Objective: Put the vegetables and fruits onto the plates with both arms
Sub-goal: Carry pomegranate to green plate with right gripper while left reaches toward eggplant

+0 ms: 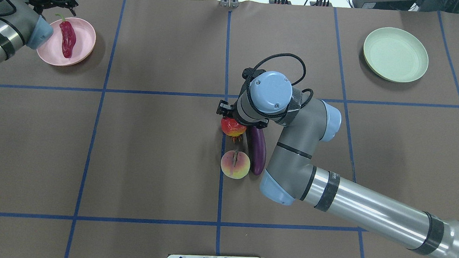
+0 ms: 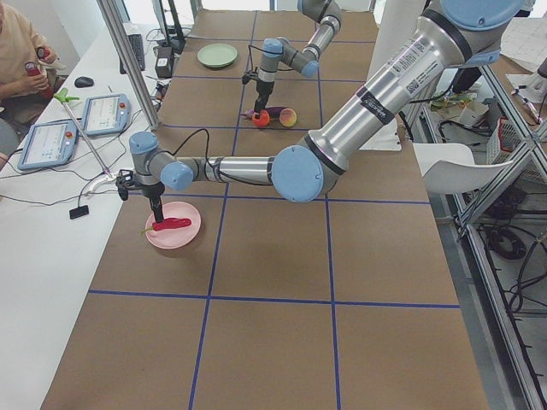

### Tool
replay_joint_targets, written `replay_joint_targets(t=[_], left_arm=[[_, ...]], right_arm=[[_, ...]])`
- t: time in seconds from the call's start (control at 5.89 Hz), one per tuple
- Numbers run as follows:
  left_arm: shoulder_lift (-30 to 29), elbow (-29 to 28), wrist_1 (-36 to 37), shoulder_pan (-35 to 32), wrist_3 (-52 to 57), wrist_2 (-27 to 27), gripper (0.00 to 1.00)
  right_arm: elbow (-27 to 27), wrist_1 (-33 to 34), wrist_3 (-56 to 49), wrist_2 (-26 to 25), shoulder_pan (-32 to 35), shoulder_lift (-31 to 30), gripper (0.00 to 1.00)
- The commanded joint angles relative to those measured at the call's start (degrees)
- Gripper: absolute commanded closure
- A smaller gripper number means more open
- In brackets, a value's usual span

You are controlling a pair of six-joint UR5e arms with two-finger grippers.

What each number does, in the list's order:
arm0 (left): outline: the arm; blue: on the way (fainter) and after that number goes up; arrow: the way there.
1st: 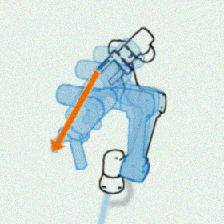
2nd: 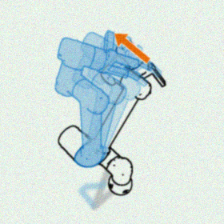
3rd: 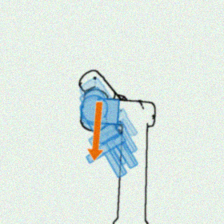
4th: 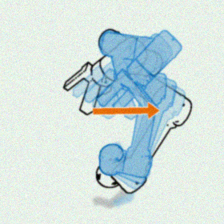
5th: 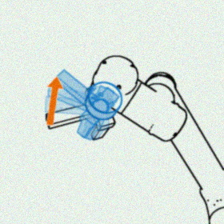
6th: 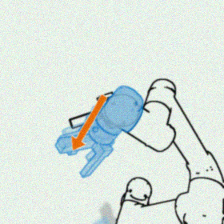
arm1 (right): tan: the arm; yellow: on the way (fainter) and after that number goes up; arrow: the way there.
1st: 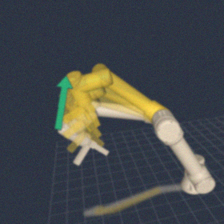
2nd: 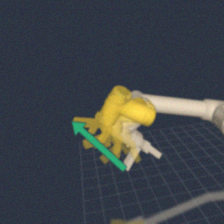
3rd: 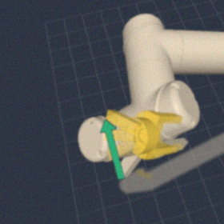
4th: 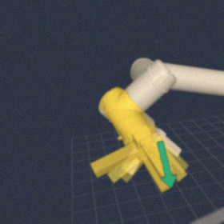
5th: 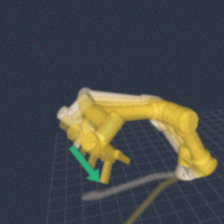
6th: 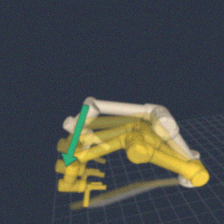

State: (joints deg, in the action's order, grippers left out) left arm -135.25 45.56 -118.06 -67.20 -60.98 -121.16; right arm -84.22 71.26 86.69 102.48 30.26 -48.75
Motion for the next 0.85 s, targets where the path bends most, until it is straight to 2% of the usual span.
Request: replay_joint_targets(t=[0.0,0.17,0.34,0.51,0.68], left_arm=[[-0.5,10.5,5.6,3.8,-10.7,-0.3,0.0],[-0.5,17.4,10.6,6.6,-14.8,-0.4,0.0],[-0.7,21.3,11.1,11.3,-23.0,-0.3,0.0],[-4.8,21.7,11.4,16.4,-30.2,-0.2,0.0],[-8.5,21.7,11.5,22.1,-35.4,0.1,0.0]], right_arm=[[-1.1,-0.1,0.3,1.2,1.6,0.1,1.0],[-1.9,0.1,-0.1,8.5,6.9,-0.1,1.0],[-1.7,0.1,-0.9,12.5,11.7,-1.1,1.0],[-1.2,0.3,-6.1,17.1,18.0,-2.6,1.0],[1.8,0.4,-12.7,21.5,24.6,-4.8,1.0]])
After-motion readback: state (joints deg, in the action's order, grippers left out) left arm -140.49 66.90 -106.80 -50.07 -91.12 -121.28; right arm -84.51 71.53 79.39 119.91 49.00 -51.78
